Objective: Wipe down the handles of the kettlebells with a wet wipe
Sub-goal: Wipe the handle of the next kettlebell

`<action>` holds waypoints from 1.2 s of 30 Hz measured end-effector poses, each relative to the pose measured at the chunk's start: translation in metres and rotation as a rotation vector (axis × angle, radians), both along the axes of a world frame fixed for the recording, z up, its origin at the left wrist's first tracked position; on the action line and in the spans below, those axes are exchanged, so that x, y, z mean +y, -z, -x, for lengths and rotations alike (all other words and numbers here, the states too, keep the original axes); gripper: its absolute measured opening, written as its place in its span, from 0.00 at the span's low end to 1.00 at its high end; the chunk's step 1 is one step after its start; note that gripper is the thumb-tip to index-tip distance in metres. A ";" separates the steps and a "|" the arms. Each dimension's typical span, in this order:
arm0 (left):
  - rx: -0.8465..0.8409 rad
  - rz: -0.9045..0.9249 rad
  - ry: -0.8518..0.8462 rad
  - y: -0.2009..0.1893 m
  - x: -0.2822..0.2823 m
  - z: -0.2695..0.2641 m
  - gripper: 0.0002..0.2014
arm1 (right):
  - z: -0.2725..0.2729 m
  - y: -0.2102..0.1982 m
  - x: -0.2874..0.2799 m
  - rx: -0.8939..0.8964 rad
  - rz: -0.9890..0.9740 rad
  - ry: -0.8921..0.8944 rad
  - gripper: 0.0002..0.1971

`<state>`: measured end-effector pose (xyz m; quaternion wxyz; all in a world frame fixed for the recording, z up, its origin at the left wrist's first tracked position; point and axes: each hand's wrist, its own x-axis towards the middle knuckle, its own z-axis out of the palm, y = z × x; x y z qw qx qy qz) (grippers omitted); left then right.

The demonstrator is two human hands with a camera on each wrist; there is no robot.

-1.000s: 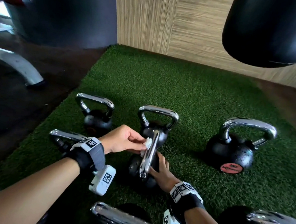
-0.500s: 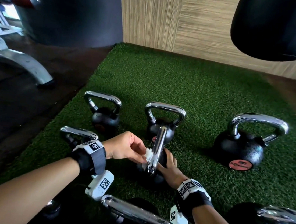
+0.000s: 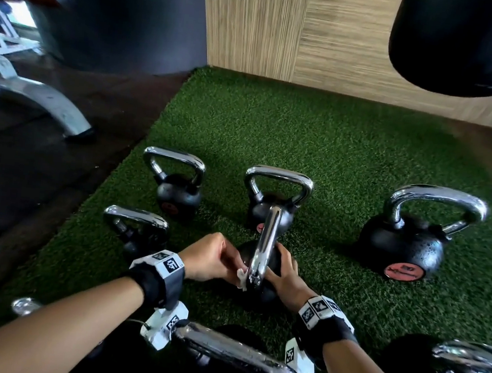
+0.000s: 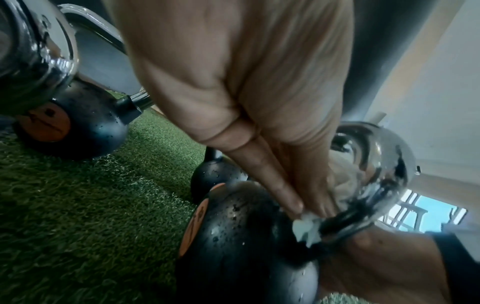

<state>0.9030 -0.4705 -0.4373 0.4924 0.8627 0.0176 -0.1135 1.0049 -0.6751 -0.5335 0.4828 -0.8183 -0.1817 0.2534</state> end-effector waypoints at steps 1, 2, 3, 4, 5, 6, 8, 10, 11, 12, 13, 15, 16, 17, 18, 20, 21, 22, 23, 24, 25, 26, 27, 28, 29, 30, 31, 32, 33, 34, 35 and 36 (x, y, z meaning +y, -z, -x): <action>-0.012 -0.025 -0.014 0.001 -0.001 0.001 0.12 | 0.000 0.000 0.000 0.009 0.002 0.004 0.44; -0.025 -0.045 -0.018 0.002 -0.002 0.002 0.13 | 0.001 -0.001 0.001 0.017 0.006 0.011 0.44; -0.036 -0.058 -0.013 0.002 -0.002 0.003 0.13 | 0.002 -0.004 0.001 0.024 0.012 0.017 0.44; -0.045 -0.067 -0.006 0.002 -0.002 0.004 0.13 | 0.004 -0.008 0.002 0.032 0.022 0.017 0.45; -0.055 -0.068 -0.011 -0.001 0.000 0.005 0.12 | 0.005 -0.014 0.002 0.043 0.043 0.010 0.45; -0.070 -0.056 -0.029 -0.005 0.001 0.006 0.12 | 0.006 -0.021 0.002 0.054 0.082 -0.006 0.44; -0.161 -0.054 -0.076 -0.015 0.006 0.007 0.12 | 0.007 -0.042 -0.002 0.028 0.207 -0.078 0.42; -0.320 -0.080 -0.124 -0.029 0.011 0.004 0.12 | 0.005 -0.068 -0.006 -0.113 0.284 -0.123 0.29; -0.386 -0.082 -0.140 -0.036 0.014 0.002 0.12 | 0.004 -0.084 -0.008 -0.210 0.263 -0.043 0.20; -0.441 -0.087 -0.143 -0.044 0.016 0.000 0.13 | 0.004 -0.101 -0.008 -0.294 0.189 0.101 0.13; -0.492 -0.096 -0.137 -0.052 0.017 -0.002 0.13 | 0.006 -0.117 -0.009 -0.350 0.049 0.247 0.09; -0.582 -0.097 -0.125 -0.068 0.016 -0.005 0.13 | 0.007 -0.145 -0.008 -0.265 -0.290 0.313 0.08; -0.610 -0.080 -0.122 -0.074 0.015 -0.007 0.14 | 0.010 -0.157 -0.005 -0.140 -0.404 0.227 0.09; -0.623 -0.052 -0.125 -0.080 0.014 -0.009 0.14 | 0.015 -0.167 -0.003 -0.031 -0.461 0.122 0.12; -0.617 -0.019 -0.135 -0.084 0.012 -0.011 0.14 | 0.018 -0.173 -0.001 0.041 -0.492 0.052 0.14; -0.569 0.059 -0.162 -0.090 0.007 -0.013 0.14 | 0.022 -0.180 0.004 0.088 -0.535 0.046 0.16; -0.540 0.102 -0.168 -0.091 0.005 -0.014 0.15 | 0.023 -0.181 0.006 0.096 -0.559 0.084 0.16; -0.508 0.143 -0.168 -0.091 0.002 -0.015 0.16 | 0.024 -0.181 0.008 0.115 -0.590 0.123 0.16; -0.471 0.183 -0.160 -0.091 0.000 -0.016 0.18 | 0.024 -0.179 0.008 0.140 -0.620 0.153 0.17; -0.426 0.223 -0.141 -0.090 -0.002 -0.018 0.20 | 0.024 -0.176 0.008 0.161 -0.640 0.179 0.16; -0.379 0.260 -0.108 -0.088 -0.003 -0.019 0.21 | 0.025 -0.173 0.008 0.168 -0.645 0.202 0.16; -0.340 0.279 -0.075 -0.084 -0.002 -0.021 0.23 | 0.024 -0.170 0.007 0.165 -0.636 0.222 0.15; -0.311 0.262 -0.050 -0.079 -0.001 -0.022 0.24 | 0.023 -0.166 0.005 0.151 -0.622 0.240 0.14; -0.283 0.199 -0.033 -0.073 0.001 -0.023 0.25 | 0.021 -0.162 0.002 0.131 -0.605 0.268 0.14; -0.255 0.082 -0.020 -0.068 0.004 -0.023 0.27 | 0.017 -0.156 -0.003 0.111 -0.593 0.312 0.14; -0.215 -0.080 0.005 -0.060 0.008 -0.024 0.31 | 0.011 -0.150 -0.008 0.099 -0.590 0.373 0.14; -0.146 -0.255 0.059 -0.052 0.010 -0.025 0.38 | 0.005 -0.143 -0.013 0.095 -0.584 0.437 0.15; -0.066 -0.409 0.133 -0.043 0.008 -0.026 0.47 | -0.001 -0.135 -0.017 0.091 -0.556 0.497 0.16; -0.007 -0.514 0.215 -0.033 0.003 -0.026 0.54 | -0.005 -0.126 -0.020 0.080 -0.502 0.549 0.16; 0.018 -0.560 0.294 -0.022 -0.004 -0.026 0.58 | -0.009 -0.117 -0.020 0.063 -0.433 0.589 0.16; 0.018 -0.587 0.360 -0.011 -0.014 -0.026 0.61 | -0.012 -0.109 -0.018 0.042 -0.359 0.613 0.16; -0.004 -0.633 0.401 -0.001 -0.024 -0.027 0.62 | -0.014 -0.102 -0.014 0.018 -0.293 0.617 0.15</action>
